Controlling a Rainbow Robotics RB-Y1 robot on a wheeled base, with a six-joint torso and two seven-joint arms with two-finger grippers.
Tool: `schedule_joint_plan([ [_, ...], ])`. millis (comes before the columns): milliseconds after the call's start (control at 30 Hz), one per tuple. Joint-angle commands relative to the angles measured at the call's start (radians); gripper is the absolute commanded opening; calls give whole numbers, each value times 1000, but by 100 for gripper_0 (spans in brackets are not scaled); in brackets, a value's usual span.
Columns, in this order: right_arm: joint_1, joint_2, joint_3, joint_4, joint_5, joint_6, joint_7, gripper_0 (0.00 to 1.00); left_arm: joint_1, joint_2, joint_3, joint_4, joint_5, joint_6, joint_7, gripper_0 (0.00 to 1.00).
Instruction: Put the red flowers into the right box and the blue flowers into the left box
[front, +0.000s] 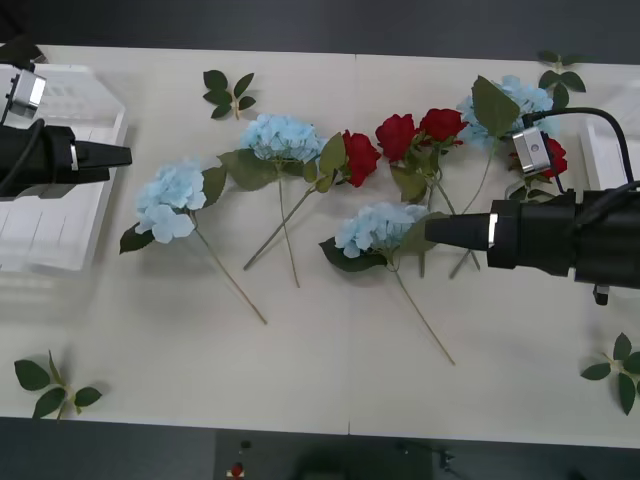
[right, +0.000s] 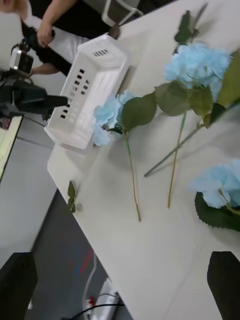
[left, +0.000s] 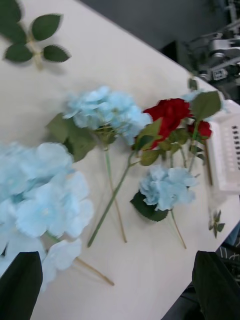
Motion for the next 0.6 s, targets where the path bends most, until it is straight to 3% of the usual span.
schedule_joint_plan([
  [33,-105,27,-34,151,33,140,-208,100,-5,13,5,-67,-210,5,219,87],
  [333,-338,133,-34,553,243,445,-561,100,43,6,6,-372,-686,5,871,98],
  [600,-413,176,-34,728,483,465,-765,100,135,-48,6,-635,-1074,128,1185,100],
])
